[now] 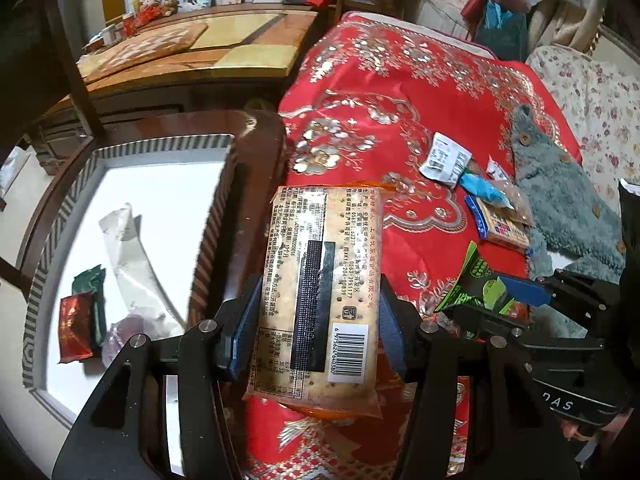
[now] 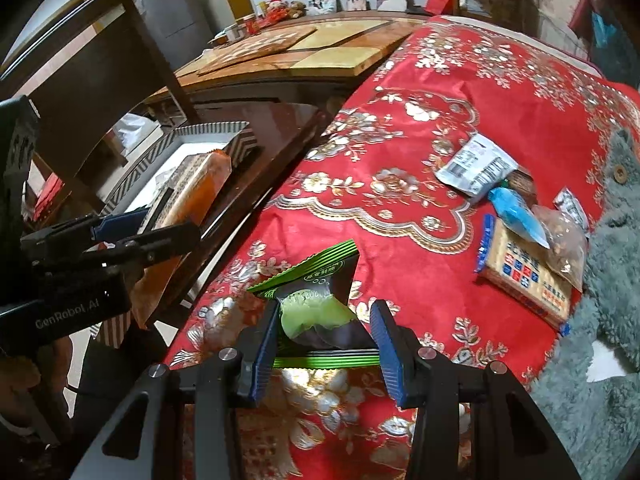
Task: Organize snacks
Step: 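Carry the biscuit bar and green sachet over the white tray and lower them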
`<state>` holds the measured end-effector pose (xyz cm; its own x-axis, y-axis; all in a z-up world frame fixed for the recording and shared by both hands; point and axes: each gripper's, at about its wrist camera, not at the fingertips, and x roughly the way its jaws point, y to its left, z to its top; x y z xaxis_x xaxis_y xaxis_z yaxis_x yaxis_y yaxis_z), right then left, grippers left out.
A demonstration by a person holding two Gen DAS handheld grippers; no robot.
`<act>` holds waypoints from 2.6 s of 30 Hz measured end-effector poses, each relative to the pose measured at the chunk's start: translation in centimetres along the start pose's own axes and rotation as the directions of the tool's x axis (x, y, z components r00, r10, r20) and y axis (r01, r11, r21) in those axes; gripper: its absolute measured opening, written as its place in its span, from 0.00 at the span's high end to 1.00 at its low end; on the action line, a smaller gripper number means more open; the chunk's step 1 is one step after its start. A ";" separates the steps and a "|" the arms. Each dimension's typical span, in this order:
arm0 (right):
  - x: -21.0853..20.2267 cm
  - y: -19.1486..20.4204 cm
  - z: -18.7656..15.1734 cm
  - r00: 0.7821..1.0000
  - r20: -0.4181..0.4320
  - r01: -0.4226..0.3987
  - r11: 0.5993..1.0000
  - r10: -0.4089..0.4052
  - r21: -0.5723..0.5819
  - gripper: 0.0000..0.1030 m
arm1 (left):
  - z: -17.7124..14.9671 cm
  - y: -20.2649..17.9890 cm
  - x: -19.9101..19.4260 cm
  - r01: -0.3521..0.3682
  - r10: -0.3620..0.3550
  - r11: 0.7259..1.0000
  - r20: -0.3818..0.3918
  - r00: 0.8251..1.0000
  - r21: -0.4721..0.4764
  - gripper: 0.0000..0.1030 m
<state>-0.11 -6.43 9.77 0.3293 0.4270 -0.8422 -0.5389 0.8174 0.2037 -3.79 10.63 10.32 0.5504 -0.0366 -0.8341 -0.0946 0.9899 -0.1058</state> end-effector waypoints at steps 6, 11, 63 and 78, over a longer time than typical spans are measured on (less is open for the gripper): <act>0.3 1.7 0.7 1.000 -0.005 -0.005 0.999 0.005 -0.044 0.57 | 0.0 1.6 -0.8 -0.014 0.014 0.999 0.018 1.000 -0.031 0.48; 0.2 3.3 1.8 1.000 0.003 -0.012 0.996 0.012 -0.089 0.57 | 0.1 2.8 -1.3 -0.026 0.028 0.998 0.029 0.999 -0.059 0.48; 6.7 17.2 8.1 0.988 -0.090 -0.150 0.923 0.126 -0.353 0.57 | -2.1 17.3 -3.2 -0.171 0.185 0.929 0.012 0.983 -0.329 0.48; 9.1 18.3 9.5 0.986 -0.118 -0.157 0.920 0.122 -0.360 0.57 | -2.8 20.4 -2.7 -0.202 0.209 0.898 -0.026 0.978 -0.391 0.48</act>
<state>0.39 16.10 10.63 0.1674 0.4750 -0.8639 -0.8262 0.5457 0.1400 -9.47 30.53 8.91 0.4971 0.1676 -0.8514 -0.5209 0.8423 -0.1383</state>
